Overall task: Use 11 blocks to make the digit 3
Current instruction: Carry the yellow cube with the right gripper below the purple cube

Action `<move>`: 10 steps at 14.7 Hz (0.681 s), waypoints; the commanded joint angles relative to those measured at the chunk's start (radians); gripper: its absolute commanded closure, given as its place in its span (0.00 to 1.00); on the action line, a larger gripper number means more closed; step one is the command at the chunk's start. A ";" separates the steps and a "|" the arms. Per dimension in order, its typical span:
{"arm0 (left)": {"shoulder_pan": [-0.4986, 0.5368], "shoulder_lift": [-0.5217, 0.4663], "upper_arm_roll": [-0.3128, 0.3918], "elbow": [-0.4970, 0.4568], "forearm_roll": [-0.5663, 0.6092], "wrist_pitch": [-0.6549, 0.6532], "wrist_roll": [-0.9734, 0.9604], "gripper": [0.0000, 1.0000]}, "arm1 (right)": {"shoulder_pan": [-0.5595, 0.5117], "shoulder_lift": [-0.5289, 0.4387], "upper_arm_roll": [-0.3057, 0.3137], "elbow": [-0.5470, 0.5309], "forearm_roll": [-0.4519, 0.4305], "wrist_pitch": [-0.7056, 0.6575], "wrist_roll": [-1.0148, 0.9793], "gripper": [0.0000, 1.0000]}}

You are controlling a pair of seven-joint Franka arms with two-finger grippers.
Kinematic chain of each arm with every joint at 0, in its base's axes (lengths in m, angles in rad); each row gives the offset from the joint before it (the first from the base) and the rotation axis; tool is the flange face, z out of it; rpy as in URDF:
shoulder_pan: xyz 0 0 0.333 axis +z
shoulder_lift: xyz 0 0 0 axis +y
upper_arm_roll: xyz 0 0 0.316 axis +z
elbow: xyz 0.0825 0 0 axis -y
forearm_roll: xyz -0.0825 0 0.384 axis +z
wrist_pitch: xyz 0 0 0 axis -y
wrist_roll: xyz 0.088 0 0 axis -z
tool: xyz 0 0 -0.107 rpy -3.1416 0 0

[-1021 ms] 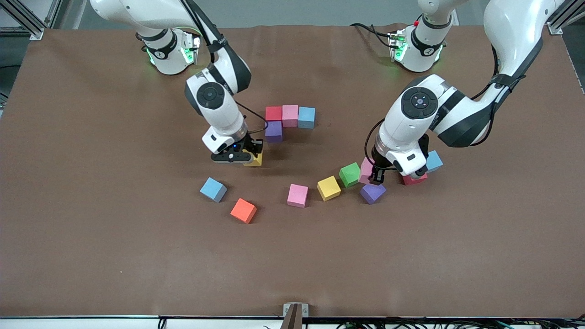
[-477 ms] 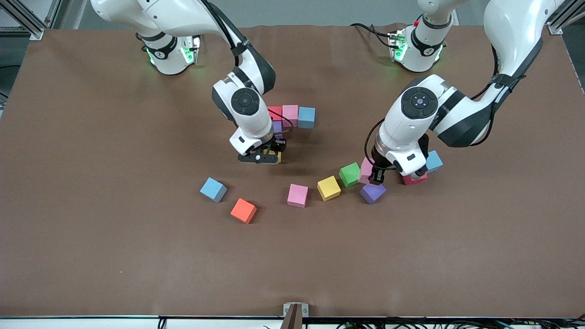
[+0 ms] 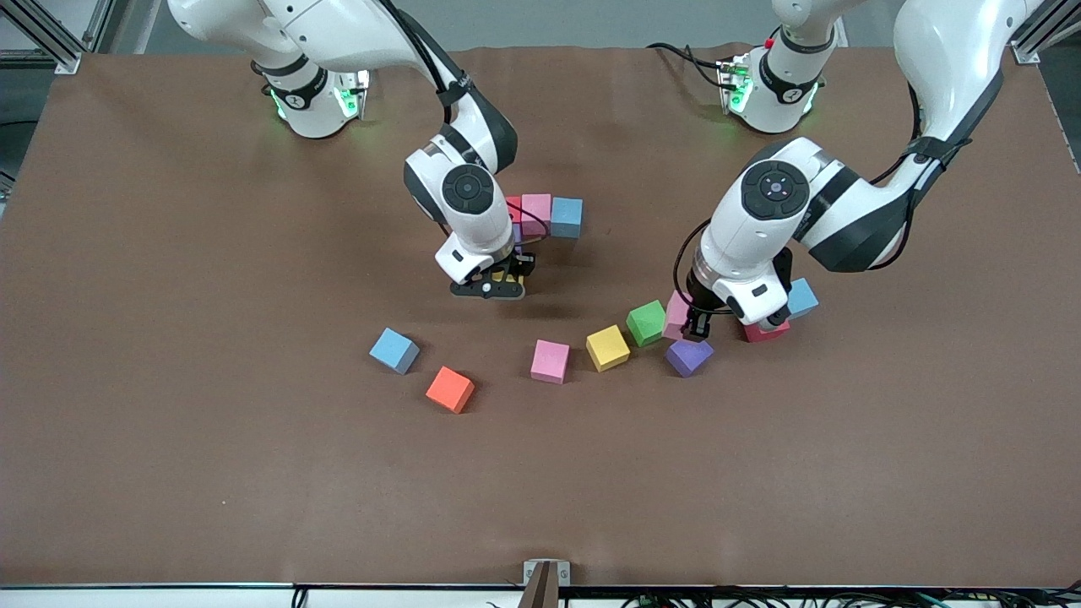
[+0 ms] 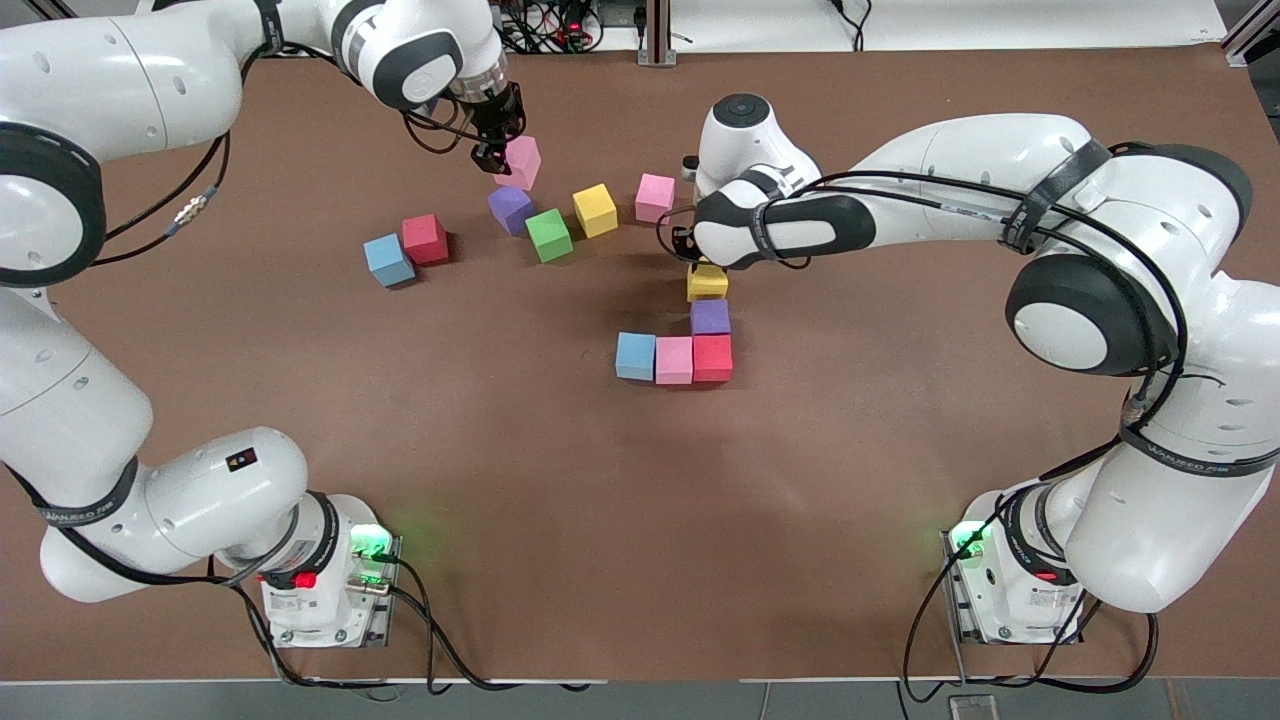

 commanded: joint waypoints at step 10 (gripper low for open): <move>-0.007 0.010 0.001 0.024 -0.019 -0.023 0.014 0.60 | 0.048 -0.004 -0.016 -0.016 -0.136 0.015 0.115 0.99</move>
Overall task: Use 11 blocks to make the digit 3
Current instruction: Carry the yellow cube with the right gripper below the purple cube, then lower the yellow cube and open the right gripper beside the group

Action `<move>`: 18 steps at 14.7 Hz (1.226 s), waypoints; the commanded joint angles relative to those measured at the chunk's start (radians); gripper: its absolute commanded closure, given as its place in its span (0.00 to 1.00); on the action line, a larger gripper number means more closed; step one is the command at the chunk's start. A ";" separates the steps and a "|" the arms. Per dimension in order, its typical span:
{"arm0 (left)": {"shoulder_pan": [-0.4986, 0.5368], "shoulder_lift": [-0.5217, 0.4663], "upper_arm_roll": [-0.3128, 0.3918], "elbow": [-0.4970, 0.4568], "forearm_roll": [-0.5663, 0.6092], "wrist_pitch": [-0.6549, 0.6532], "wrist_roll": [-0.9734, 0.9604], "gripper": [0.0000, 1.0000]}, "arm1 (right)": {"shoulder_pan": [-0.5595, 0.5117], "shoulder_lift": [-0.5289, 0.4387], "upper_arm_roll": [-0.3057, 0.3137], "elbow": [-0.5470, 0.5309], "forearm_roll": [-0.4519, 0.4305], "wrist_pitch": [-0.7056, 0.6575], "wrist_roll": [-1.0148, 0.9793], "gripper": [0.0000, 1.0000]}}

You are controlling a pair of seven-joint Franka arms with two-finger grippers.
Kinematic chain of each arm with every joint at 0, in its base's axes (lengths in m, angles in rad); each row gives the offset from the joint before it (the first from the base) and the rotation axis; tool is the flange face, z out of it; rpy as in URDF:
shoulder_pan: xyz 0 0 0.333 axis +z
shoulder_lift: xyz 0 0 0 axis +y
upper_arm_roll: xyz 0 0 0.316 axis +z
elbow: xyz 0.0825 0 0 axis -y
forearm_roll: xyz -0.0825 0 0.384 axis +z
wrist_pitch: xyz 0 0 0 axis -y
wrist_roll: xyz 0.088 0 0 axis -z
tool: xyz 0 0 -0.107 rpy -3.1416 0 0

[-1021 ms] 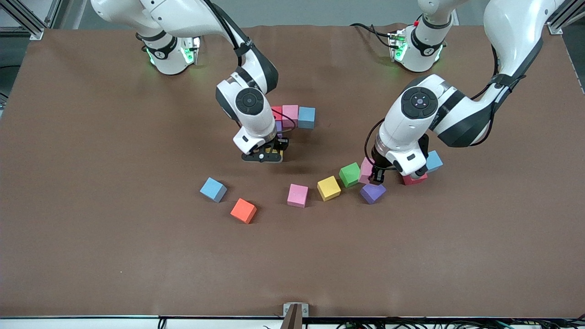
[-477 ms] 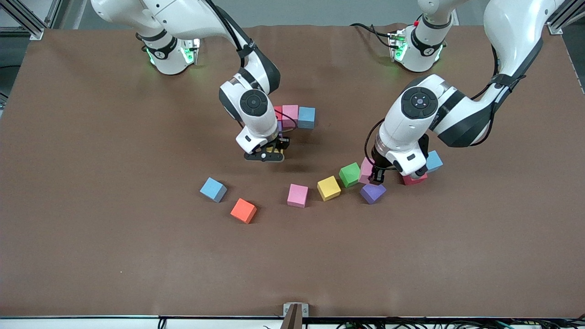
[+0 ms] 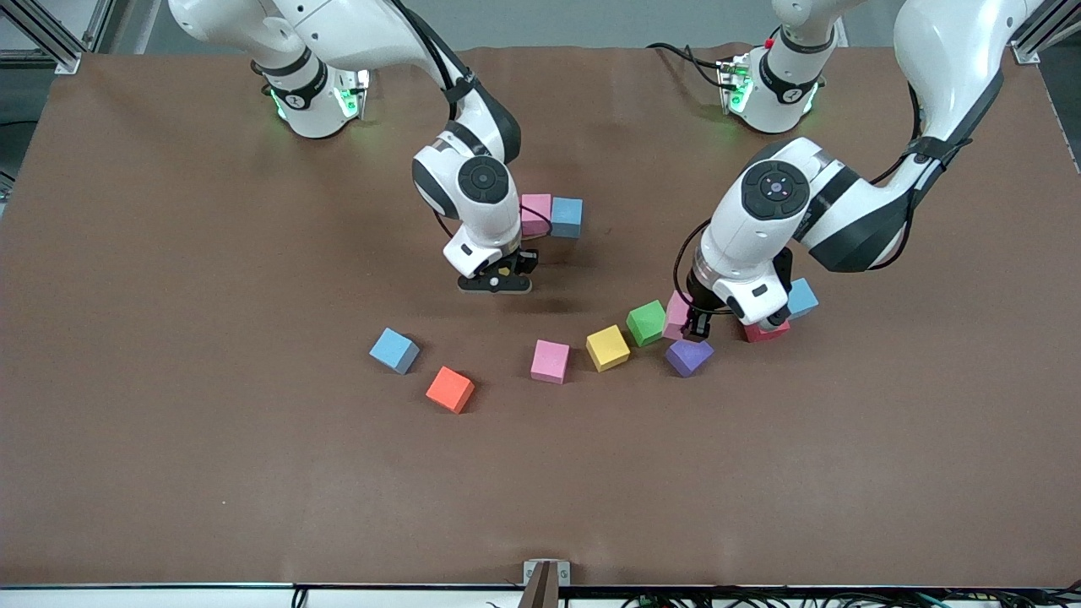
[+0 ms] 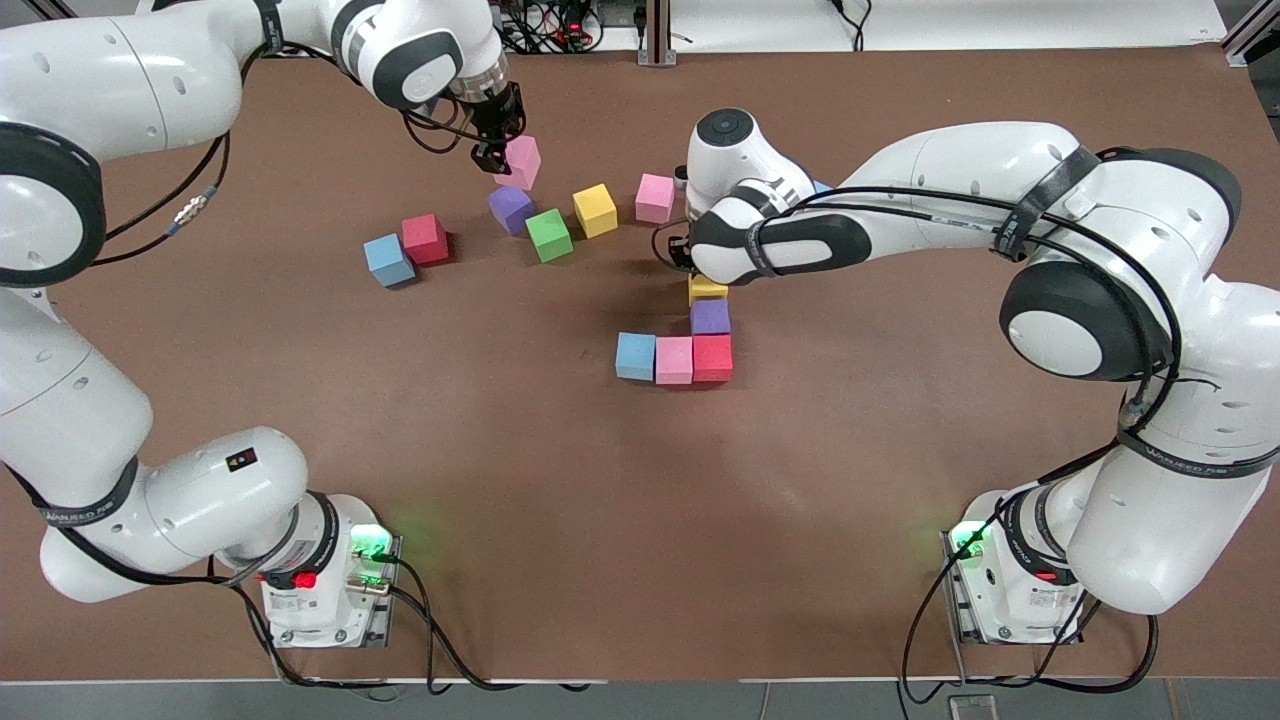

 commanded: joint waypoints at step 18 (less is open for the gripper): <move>-0.009 0.017 0.001 0.023 -0.019 -0.023 0.011 0.60 | 0.015 -0.026 -0.008 -0.079 -0.028 0.051 0.026 0.99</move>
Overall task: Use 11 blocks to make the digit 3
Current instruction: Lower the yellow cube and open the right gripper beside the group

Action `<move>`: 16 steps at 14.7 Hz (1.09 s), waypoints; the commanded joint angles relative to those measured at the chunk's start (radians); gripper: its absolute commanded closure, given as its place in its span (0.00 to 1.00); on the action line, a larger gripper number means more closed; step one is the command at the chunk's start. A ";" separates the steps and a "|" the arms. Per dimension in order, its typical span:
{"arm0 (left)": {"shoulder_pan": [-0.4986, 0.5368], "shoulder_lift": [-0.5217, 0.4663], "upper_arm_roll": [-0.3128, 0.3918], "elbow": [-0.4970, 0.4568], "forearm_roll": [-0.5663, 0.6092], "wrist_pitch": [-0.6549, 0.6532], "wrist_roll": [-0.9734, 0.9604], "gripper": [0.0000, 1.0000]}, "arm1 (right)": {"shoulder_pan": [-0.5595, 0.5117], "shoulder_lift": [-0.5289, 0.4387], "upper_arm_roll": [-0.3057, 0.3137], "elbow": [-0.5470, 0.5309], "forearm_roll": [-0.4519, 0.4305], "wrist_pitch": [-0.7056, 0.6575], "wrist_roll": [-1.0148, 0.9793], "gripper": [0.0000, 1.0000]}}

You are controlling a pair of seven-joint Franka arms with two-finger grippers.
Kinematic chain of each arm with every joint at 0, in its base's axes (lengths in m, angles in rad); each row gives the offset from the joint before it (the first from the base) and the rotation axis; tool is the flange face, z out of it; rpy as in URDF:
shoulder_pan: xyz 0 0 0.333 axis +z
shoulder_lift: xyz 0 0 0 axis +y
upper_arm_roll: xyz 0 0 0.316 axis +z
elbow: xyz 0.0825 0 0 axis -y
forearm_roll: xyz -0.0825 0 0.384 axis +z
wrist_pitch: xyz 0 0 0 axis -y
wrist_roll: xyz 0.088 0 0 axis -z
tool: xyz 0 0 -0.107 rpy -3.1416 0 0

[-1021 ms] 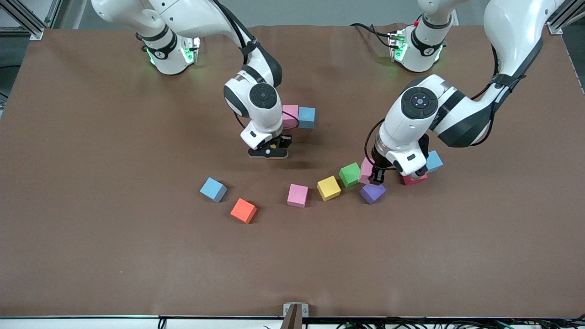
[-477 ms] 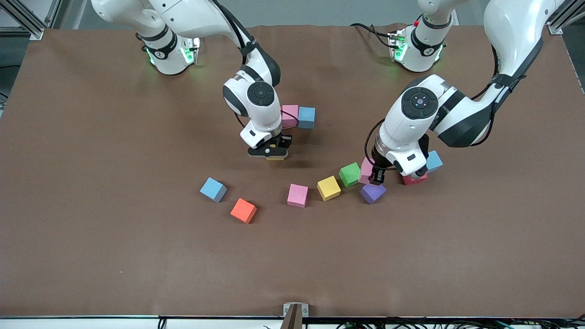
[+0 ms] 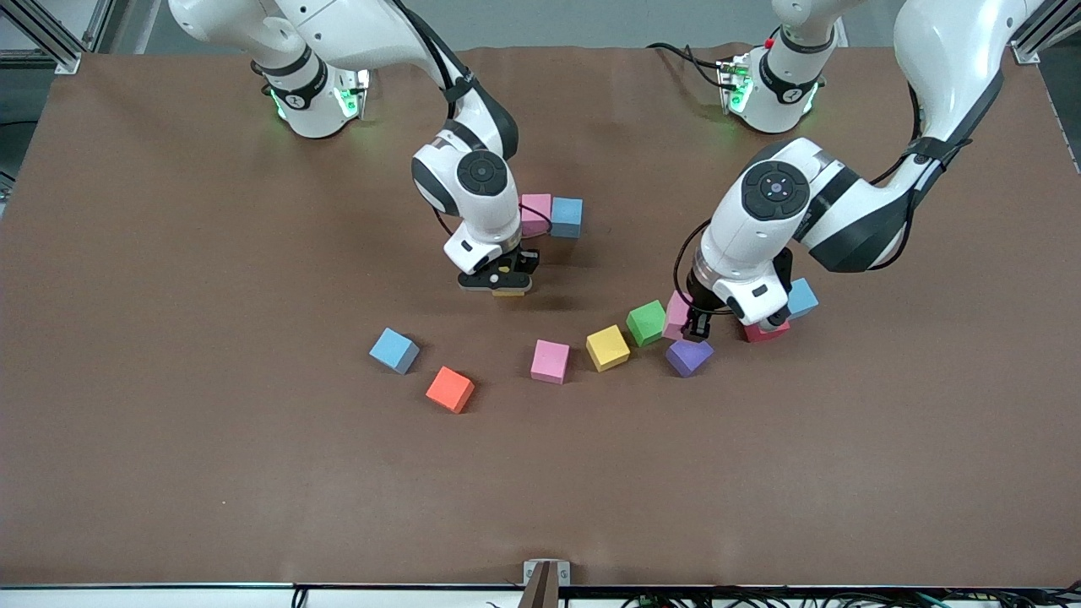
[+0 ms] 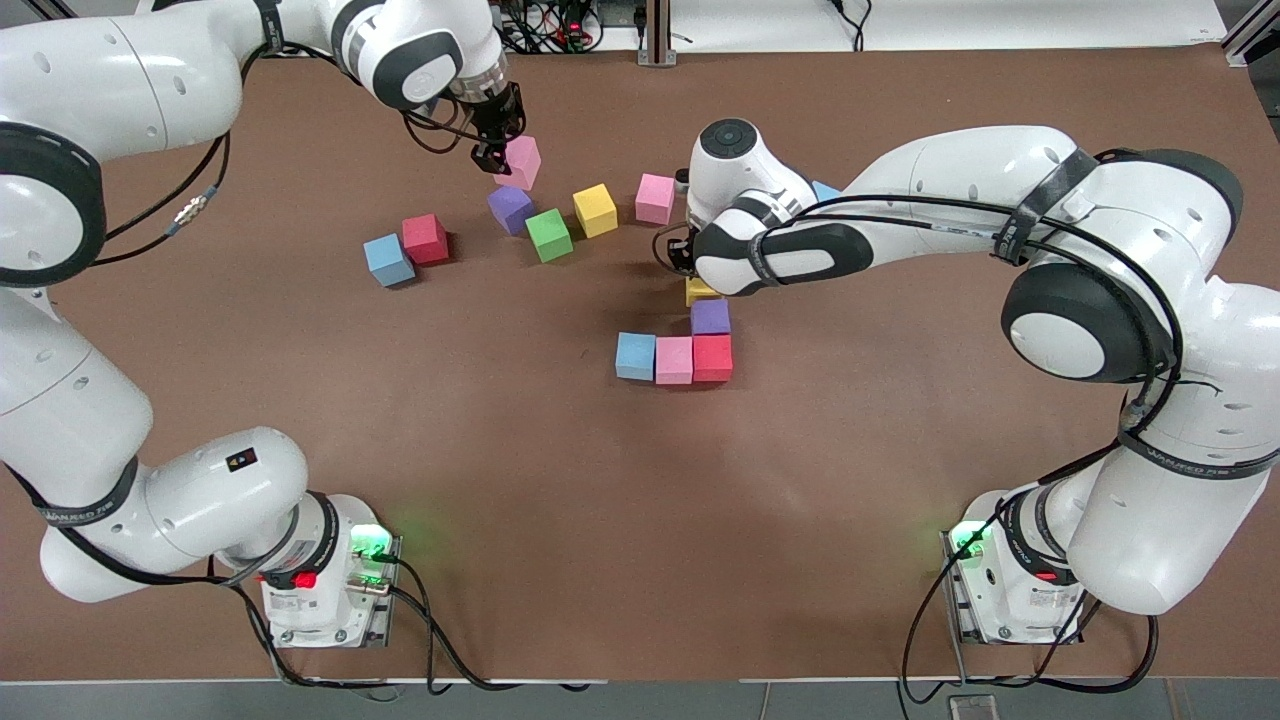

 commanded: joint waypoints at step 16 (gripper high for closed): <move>-0.008 0.016 0.000 0.023 -0.019 -0.023 0.011 0.59 | 0.014 -0.035 -0.004 -0.062 -0.014 -0.020 0.025 0.98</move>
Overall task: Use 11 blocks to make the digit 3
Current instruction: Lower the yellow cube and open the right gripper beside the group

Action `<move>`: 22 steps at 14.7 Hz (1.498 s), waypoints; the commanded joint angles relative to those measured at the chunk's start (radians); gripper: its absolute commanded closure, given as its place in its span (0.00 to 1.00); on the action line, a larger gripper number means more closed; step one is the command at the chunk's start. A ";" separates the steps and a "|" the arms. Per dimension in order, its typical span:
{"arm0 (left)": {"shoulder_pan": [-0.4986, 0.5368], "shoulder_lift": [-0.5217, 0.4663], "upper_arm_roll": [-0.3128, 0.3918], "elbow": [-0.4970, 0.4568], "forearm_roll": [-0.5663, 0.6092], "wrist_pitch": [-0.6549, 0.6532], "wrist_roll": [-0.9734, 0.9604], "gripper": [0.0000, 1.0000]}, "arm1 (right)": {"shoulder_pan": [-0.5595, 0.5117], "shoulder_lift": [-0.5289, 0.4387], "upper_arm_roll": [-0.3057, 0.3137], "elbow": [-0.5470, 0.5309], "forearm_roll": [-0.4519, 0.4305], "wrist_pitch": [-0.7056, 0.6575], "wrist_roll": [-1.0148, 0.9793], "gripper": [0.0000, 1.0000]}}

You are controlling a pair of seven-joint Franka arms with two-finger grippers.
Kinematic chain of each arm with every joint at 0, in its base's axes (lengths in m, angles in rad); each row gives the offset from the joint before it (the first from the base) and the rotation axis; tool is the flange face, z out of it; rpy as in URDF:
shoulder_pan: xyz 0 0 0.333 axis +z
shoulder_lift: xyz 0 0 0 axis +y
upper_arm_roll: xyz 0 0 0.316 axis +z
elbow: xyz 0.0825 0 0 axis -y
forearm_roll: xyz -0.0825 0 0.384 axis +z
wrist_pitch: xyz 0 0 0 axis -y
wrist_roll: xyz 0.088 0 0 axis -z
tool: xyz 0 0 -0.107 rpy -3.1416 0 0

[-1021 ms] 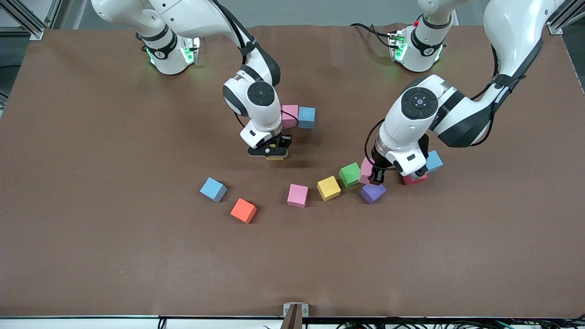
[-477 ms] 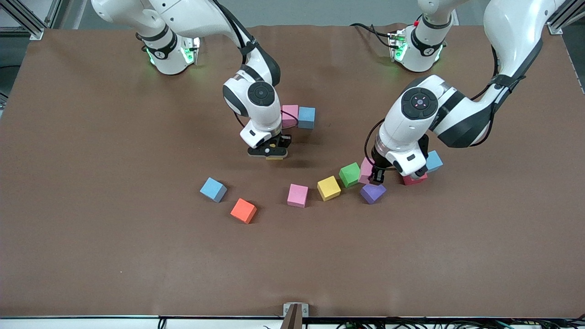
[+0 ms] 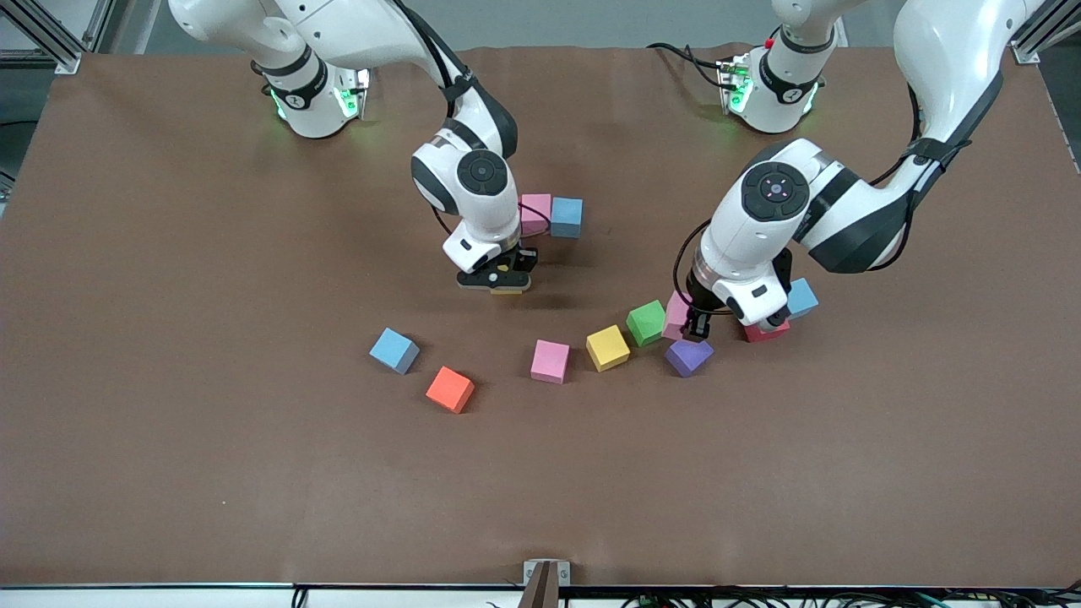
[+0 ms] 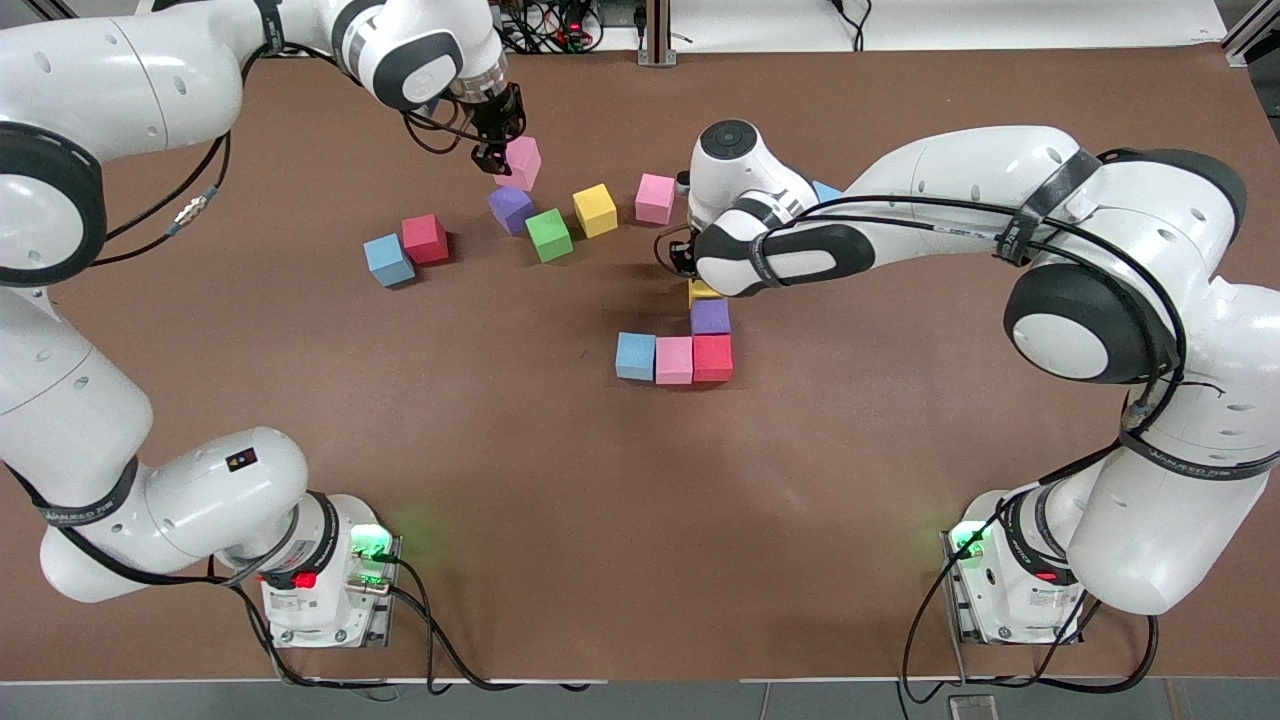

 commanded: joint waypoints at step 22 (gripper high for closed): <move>-0.008 0.013 0.000 0.025 -0.019 -0.021 0.012 0.59 | 0.021 -0.020 -0.005 -0.042 -0.004 0.007 0.048 0.40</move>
